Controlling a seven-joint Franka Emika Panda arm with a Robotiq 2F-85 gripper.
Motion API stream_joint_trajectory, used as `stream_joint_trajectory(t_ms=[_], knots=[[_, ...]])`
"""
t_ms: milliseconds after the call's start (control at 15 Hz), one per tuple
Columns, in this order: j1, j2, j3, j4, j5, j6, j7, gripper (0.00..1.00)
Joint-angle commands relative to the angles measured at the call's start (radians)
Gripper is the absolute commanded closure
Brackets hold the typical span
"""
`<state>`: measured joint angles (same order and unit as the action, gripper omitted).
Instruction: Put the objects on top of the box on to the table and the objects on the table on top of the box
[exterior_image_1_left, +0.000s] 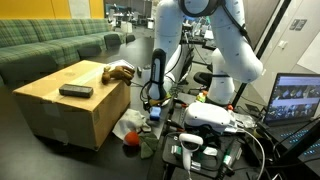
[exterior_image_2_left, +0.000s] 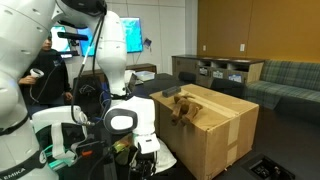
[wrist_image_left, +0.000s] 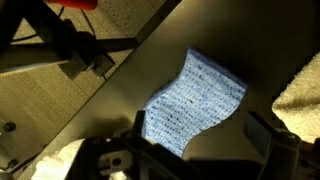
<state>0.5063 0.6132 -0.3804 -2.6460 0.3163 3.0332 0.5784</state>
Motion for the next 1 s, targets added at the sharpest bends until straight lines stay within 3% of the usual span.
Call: stream_joint_trajectory(t_ms=[0,467,933], knots=[[0.025,-0.037,-0.025,-0.030,-0.008,-0.024,0.061,0.00],[-0.049,-0.040,0.025,-0.045,-0.002,-0.001,0.094,0.00],[-0.243,-0.030,0.165,-0.039,0.020,0.060,0.066,0.00]])
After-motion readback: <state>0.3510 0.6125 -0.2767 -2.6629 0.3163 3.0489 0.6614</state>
